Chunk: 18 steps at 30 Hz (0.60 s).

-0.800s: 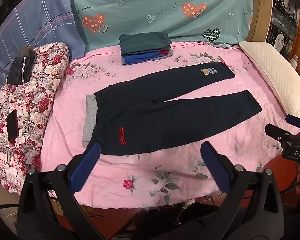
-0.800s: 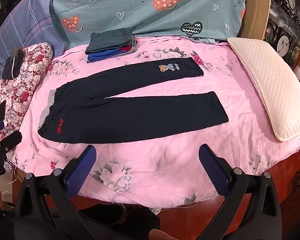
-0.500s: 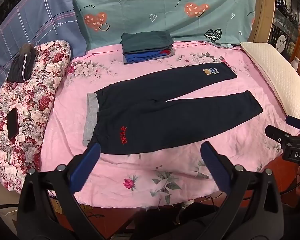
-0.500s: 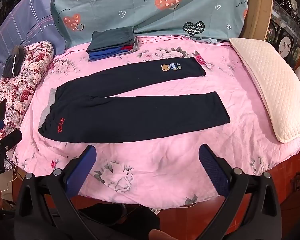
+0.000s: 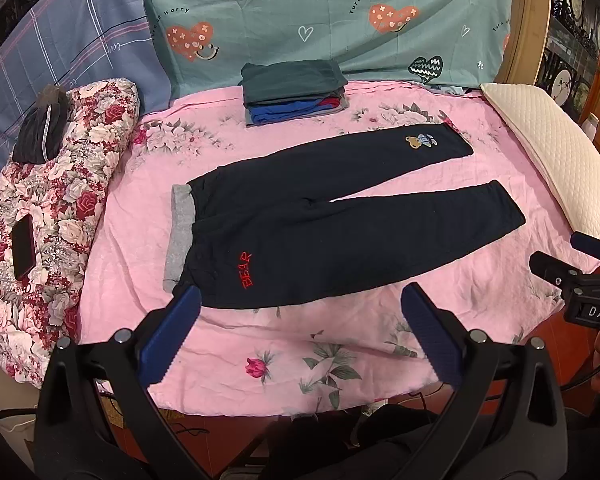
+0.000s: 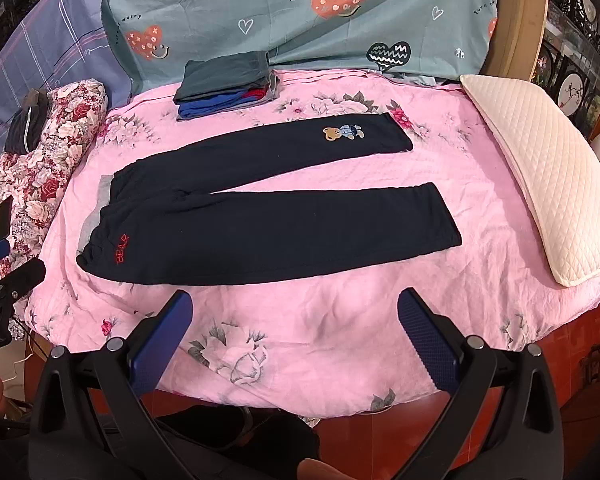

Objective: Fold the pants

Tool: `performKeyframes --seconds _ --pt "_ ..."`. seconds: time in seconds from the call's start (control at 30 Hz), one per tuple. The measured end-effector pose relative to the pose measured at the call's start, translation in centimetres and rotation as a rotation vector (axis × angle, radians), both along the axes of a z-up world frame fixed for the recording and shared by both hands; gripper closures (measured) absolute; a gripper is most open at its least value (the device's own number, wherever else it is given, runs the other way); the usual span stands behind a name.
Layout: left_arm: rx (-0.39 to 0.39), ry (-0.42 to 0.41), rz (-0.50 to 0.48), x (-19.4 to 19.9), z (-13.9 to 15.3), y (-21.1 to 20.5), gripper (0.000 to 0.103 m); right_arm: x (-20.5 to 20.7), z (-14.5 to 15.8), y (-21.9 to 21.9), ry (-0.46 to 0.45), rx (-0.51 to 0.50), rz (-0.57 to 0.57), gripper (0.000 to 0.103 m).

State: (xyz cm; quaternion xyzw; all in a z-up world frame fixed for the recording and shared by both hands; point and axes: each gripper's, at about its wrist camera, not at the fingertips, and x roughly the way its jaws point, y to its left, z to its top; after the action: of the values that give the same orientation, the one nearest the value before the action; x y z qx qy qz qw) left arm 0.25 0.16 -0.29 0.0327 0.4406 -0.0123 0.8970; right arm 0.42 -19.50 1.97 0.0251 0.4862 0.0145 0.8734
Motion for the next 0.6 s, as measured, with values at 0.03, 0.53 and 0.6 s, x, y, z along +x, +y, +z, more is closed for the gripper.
performKeyframes --seconds 0.03,0.53,0.6 --pt "0.001 0.001 0.000 0.04 0.01 -0.07 0.002 -0.01 -0.01 0.05 0.000 0.000 0.002 0.001" --pt "-0.008 0.013 0.004 0.48 -0.44 0.10 0.002 0.18 -0.08 0.10 0.008 -0.002 0.003 0.001" --pt "-0.008 0.013 0.004 0.47 -0.42 0.11 0.002 0.32 -0.12 0.14 0.010 -0.003 0.005 0.001"
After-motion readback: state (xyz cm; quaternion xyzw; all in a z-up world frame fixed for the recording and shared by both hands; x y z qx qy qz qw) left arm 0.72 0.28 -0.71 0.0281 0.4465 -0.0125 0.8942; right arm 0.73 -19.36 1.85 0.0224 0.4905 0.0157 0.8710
